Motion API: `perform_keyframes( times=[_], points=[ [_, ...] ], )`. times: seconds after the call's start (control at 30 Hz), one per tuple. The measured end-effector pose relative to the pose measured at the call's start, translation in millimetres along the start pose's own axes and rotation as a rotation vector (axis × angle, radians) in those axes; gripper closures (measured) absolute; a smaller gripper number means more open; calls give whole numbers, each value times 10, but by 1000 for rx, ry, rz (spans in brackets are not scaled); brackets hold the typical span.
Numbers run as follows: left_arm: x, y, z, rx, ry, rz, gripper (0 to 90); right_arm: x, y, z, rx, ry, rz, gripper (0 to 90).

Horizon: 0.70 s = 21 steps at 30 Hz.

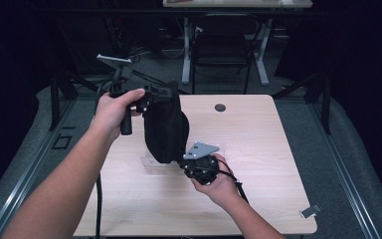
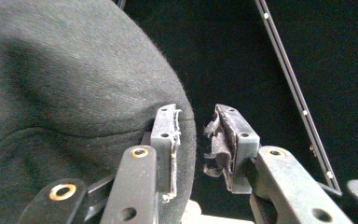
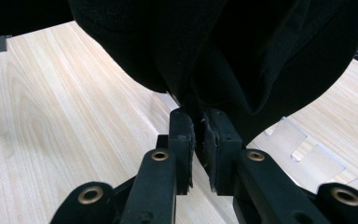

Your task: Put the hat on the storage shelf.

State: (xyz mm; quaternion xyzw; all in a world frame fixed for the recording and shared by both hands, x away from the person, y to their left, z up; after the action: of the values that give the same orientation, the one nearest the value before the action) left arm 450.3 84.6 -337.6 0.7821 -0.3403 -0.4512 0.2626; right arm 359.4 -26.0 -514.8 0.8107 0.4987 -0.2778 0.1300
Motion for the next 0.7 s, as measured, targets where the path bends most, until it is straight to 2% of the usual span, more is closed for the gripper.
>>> perform_keyframes(
  times=[0.1, 0.2, 0.23, 0.27, 0.3, 0.33, 0.5, 0.63, 0.7],
  points=[
    [-49, -19, -14, -4, 18, -1, 659, -2, 2, 9, 4, 6, -3, 817],
    [-97, -65, -18, 4, 33, -21, 636, -11, 1, 35, 7, 11, -5, 817],
    [-112, -86, -21, 8, 41, -35, 636, -11, 1, 35, 7, 11, -5, 817],
    [-139, -132, -35, 16, 66, -67, 607, -20, 3, 50, 13, 15, -8, 817],
    [-139, -132, -35, 16, 66, -67, 602, -20, 3, 50, 13, 15, -8, 817],
    [-171, -182, -38, 21, 77, -86, 599, -29, 11, 65, 17, 18, -7, 818],
    [-225, -285, -40, 26, 87, -110, 585, -53, 36, 107, 40, 24, -11, 825],
    [-263, -355, -32, 11, 92, -124, 578, -70, 73, 143, 55, 15, 1, 836],
    [-282, -400, -27, 23, 96, -132, 576, -70, 97, 180, 67, 4, 8, 840]
  ],
)
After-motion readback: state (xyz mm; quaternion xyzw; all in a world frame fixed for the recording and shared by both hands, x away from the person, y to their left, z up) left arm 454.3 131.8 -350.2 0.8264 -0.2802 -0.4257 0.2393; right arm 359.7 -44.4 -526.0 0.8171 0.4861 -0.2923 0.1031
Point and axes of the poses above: each handheld gripper's, and its own axes: x roughly forward along the jaws, z roughly out of its underside, y roughly to its right, the point moved 8 cm from there along x, roughly forward along the jaws, and after that the axes turned 14 degrees about -z, right-handed, at the moved point
